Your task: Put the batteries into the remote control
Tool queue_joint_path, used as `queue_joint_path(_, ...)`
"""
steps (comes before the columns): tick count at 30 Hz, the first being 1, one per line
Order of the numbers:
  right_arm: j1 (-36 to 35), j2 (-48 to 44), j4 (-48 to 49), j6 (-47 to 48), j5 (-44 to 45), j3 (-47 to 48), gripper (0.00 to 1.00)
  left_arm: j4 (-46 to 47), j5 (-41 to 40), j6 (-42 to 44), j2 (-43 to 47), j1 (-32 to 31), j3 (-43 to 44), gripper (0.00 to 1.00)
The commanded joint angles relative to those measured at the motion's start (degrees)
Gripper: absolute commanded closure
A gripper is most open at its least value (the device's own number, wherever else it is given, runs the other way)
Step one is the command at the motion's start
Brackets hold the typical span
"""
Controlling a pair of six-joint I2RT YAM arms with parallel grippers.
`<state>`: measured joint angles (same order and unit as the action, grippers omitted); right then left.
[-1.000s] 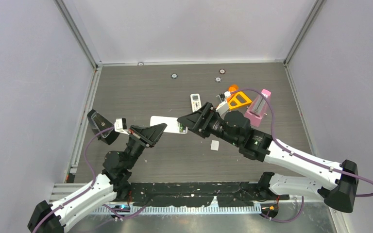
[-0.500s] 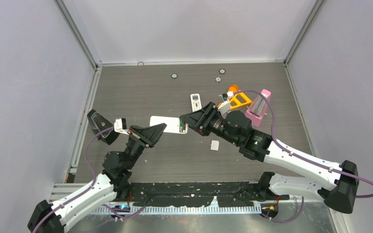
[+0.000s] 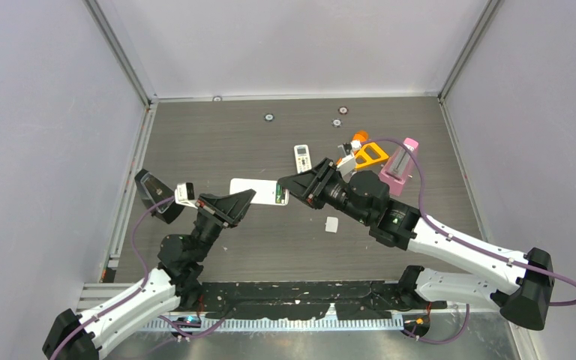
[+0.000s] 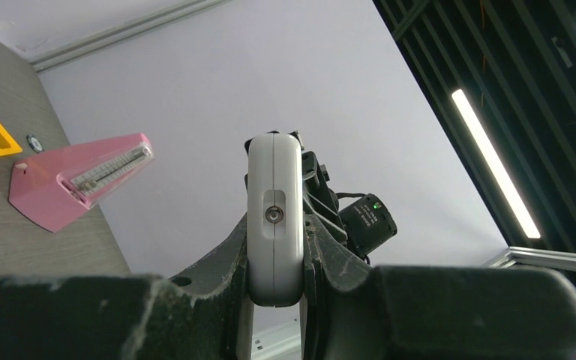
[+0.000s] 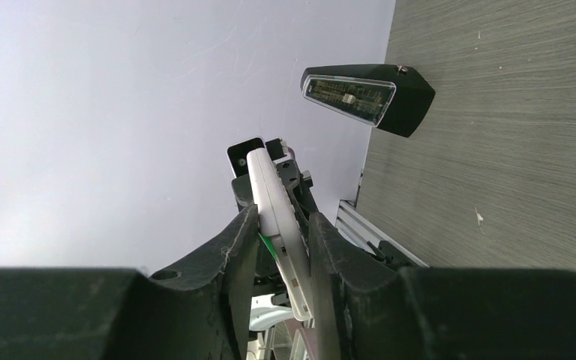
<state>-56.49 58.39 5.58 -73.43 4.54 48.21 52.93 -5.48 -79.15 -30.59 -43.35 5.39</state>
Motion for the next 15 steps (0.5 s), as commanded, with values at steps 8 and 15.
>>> queue_joint_path(8, 0.28, 0.59, 0.65, 3.75, -1.35, 2.72, 0.82, -5.61, -4.40, -5.55, 3.92, 0.15, 0.32, 1.00)
queue_joint_path(15, 0.24, -0.01, -1.98, 7.97, -0.53, 3.51, 0.86, -14.42, -5.70, -6.43, 8.32, 0.20, 2.58, 1.00)
